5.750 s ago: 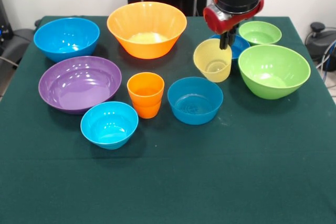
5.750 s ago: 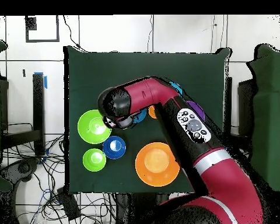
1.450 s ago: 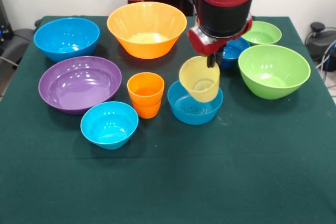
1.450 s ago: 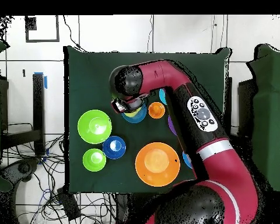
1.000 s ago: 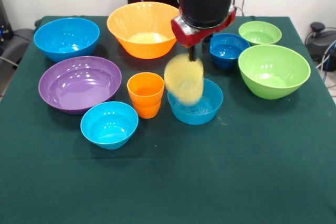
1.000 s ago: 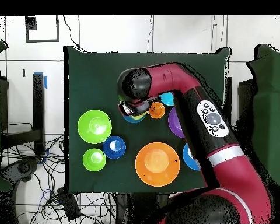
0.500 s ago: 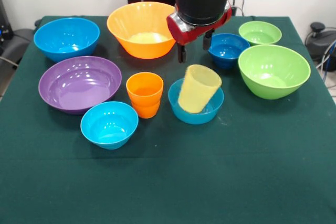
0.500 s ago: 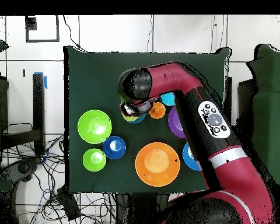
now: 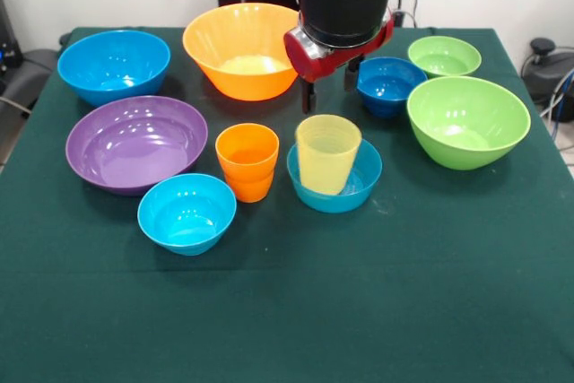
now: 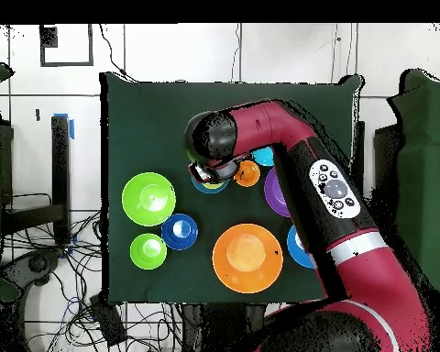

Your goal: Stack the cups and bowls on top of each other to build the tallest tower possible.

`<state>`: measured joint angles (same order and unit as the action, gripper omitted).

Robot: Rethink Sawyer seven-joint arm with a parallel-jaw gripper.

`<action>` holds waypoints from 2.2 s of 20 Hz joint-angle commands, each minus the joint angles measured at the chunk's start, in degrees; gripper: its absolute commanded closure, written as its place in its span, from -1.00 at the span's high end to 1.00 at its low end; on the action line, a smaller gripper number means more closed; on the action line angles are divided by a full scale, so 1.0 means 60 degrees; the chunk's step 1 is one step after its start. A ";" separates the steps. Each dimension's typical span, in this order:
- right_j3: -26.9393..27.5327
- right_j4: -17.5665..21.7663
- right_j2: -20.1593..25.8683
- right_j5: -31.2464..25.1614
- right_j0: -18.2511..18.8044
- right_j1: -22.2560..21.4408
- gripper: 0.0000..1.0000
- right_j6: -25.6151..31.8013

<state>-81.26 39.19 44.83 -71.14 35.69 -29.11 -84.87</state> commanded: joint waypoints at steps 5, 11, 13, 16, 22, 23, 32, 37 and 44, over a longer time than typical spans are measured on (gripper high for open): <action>-0.0604 0.0677 -0.0017 0.0591 -0.0124 -0.0172 1.00 0.2283; -0.1019 0.0552 0.0022 0.0577 -0.0092 -0.0580 1.00 0.2081; -0.1149 0.0532 0.0038 0.0590 -0.0101 -0.0679 1.00 0.2032; -0.1343 0.0529 0.0047 0.0711 -0.0121 -0.0797 1.00 0.1877; -0.2039 0.0504 0.0044 0.1264 0.0021 -0.0939 1.00 0.1462; -0.2075 0.0542 0.0014 0.1375 0.0020 -0.0872 1.00 0.1410; -0.2337 0.0867 -0.0607 0.2474 -0.0350 -0.0115 1.00 0.0441; -0.2823 0.0754 -0.0793 0.2737 -0.0346 -0.0567 1.00 0.0182; -0.3554 0.0360 -0.0888 0.2777 -0.0354 -0.1262 1.00 -0.0180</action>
<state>-96.77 39.44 43.04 -57.10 34.95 -35.38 -84.87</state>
